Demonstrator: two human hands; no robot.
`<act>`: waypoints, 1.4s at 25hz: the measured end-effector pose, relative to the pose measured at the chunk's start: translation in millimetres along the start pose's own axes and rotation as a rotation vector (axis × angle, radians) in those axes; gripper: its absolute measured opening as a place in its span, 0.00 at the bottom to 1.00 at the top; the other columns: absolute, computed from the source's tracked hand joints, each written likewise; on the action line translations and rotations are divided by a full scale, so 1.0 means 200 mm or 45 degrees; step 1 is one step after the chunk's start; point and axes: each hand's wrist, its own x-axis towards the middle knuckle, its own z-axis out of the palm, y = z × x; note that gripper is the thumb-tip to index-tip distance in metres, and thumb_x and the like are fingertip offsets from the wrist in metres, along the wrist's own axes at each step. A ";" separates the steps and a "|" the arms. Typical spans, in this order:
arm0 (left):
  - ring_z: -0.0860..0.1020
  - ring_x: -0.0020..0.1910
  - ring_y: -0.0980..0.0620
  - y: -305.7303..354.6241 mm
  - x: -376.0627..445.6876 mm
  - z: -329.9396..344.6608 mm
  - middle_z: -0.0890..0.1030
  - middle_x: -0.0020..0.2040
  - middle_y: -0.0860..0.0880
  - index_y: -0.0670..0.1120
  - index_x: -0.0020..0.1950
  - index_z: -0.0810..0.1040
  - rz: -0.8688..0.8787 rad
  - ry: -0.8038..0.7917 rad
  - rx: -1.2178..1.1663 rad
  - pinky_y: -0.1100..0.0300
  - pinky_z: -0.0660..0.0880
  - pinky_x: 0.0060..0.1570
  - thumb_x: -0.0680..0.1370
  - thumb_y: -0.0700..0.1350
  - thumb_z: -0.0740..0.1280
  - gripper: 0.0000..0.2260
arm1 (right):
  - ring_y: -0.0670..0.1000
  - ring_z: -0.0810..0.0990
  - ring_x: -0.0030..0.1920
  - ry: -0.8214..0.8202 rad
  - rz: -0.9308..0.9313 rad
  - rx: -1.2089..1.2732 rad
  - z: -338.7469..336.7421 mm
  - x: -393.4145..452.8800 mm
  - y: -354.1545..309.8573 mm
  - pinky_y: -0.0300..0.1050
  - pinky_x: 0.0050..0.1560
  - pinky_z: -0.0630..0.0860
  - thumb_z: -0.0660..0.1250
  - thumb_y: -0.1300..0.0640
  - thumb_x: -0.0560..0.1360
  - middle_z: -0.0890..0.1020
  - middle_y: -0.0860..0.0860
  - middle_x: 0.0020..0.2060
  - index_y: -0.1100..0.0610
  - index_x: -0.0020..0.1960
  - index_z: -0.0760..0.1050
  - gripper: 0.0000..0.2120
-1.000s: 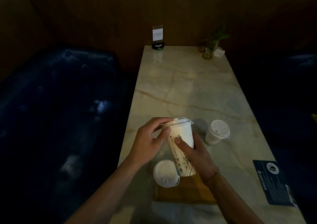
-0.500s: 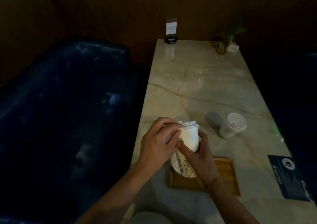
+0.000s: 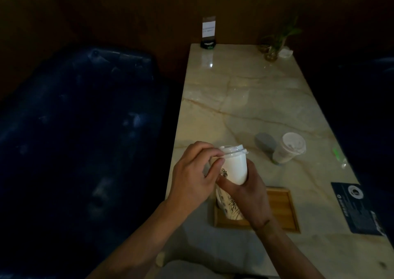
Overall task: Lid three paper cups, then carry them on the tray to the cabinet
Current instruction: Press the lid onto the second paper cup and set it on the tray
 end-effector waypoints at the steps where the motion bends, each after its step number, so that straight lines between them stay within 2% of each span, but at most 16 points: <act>1: 0.79 0.50 0.52 0.00 0.00 0.00 0.79 0.49 0.49 0.42 0.50 0.83 0.011 0.001 0.001 0.56 0.78 0.51 0.78 0.44 0.68 0.07 | 0.36 0.81 0.45 0.009 -0.011 0.014 0.00 0.00 -0.01 0.34 0.37 0.77 0.74 0.34 0.56 0.82 0.40 0.46 0.42 0.59 0.71 0.34; 4: 0.79 0.50 0.50 0.01 0.00 0.00 0.79 0.50 0.47 0.41 0.50 0.82 0.033 0.006 0.024 0.55 0.78 0.51 0.78 0.44 0.67 0.08 | 0.36 0.82 0.44 0.015 -0.026 0.042 0.01 -0.01 -0.03 0.33 0.36 0.77 0.75 0.36 0.57 0.83 0.41 0.44 0.42 0.57 0.72 0.31; 8: 0.78 0.52 0.51 -0.01 -0.04 -0.02 0.79 0.51 0.49 0.42 0.51 0.81 0.033 -0.043 0.077 0.57 0.77 0.53 0.79 0.45 0.66 0.07 | 0.33 0.81 0.44 -0.033 -0.016 0.041 0.04 -0.03 -0.01 0.27 0.37 0.76 0.79 0.45 0.61 0.82 0.41 0.45 0.43 0.57 0.71 0.28; 10: 0.78 0.52 0.52 -0.03 -0.06 -0.03 0.78 0.52 0.49 0.43 0.52 0.81 0.040 -0.074 0.088 0.57 0.77 0.53 0.79 0.45 0.67 0.07 | 0.31 0.80 0.44 -0.048 0.002 0.034 0.05 -0.02 -0.01 0.26 0.37 0.75 0.80 0.47 0.61 0.81 0.41 0.46 0.47 0.59 0.70 0.31; 13: 0.78 0.51 0.53 -0.02 -0.08 -0.04 0.77 0.52 0.50 0.43 0.53 0.81 0.065 -0.068 0.085 0.59 0.77 0.53 0.79 0.44 0.67 0.07 | 0.30 0.78 0.45 -0.055 -0.006 -0.019 0.04 -0.01 -0.02 0.26 0.38 0.75 0.80 0.45 0.57 0.80 0.41 0.46 0.49 0.60 0.69 0.36; 18: 0.78 0.50 0.55 0.00 -0.05 -0.07 0.79 0.50 0.51 0.44 0.51 0.82 0.025 -0.035 0.016 0.62 0.77 0.53 0.78 0.46 0.69 0.07 | 0.38 0.82 0.45 -0.068 0.000 0.093 0.01 -0.02 -0.03 0.34 0.38 0.78 0.79 0.40 0.55 0.83 0.45 0.47 0.47 0.59 0.72 0.36; 21: 0.79 0.51 0.56 0.01 -0.03 -0.08 0.79 0.50 0.51 0.43 0.51 0.82 -0.001 -0.064 -0.051 0.61 0.78 0.53 0.77 0.45 0.70 0.06 | 0.44 0.84 0.43 -0.127 0.035 0.199 -0.01 -0.02 -0.05 0.41 0.39 0.81 0.80 0.42 0.56 0.85 0.48 0.46 0.47 0.59 0.73 0.34; 24: 0.79 0.51 0.56 0.00 -0.04 -0.08 0.79 0.50 0.51 0.42 0.51 0.81 -0.047 -0.060 -0.129 0.60 0.78 0.52 0.77 0.45 0.70 0.07 | 0.47 0.86 0.42 -0.205 0.060 0.276 -0.04 -0.01 -0.06 0.39 0.37 0.81 0.81 0.45 0.56 0.86 0.49 0.45 0.50 0.57 0.75 0.32; 27: 0.79 0.50 0.56 -0.01 -0.06 -0.09 0.79 0.49 0.52 0.43 0.50 0.81 -0.103 -0.058 -0.208 0.61 0.77 0.52 0.78 0.46 0.69 0.08 | 0.51 0.86 0.45 -0.252 0.080 0.296 -0.05 0.00 -0.04 0.48 0.41 0.84 0.81 0.46 0.55 0.86 0.52 0.47 0.51 0.59 0.74 0.35; 29: 0.79 0.50 0.57 -0.02 -0.06 -0.07 0.79 0.49 0.52 0.43 0.50 0.81 -0.117 -0.068 -0.215 0.61 0.77 0.51 0.78 0.46 0.69 0.07 | 0.50 0.86 0.45 -0.246 0.120 0.336 -0.04 0.01 -0.02 0.46 0.40 0.83 0.81 0.47 0.54 0.86 0.52 0.46 0.50 0.60 0.71 0.37; 32: 0.78 0.50 0.58 -0.03 -0.04 -0.05 0.79 0.49 0.52 0.44 0.50 0.80 -0.103 -0.066 -0.172 0.61 0.77 0.51 0.77 0.45 0.69 0.06 | 0.45 0.86 0.41 -0.237 0.132 0.356 -0.02 0.04 -0.01 0.38 0.36 0.81 0.81 0.49 0.56 0.86 0.45 0.42 0.44 0.57 0.64 0.37; 35: 0.78 0.50 0.55 -0.04 0.00 -0.02 0.78 0.50 0.50 0.43 0.50 0.80 -0.016 -0.064 -0.071 0.62 0.76 0.52 0.77 0.44 0.69 0.06 | 0.45 0.85 0.42 -0.180 0.078 0.261 -0.02 0.09 -0.02 0.47 0.42 0.82 0.81 0.45 0.54 0.85 0.49 0.43 0.47 0.60 0.62 0.41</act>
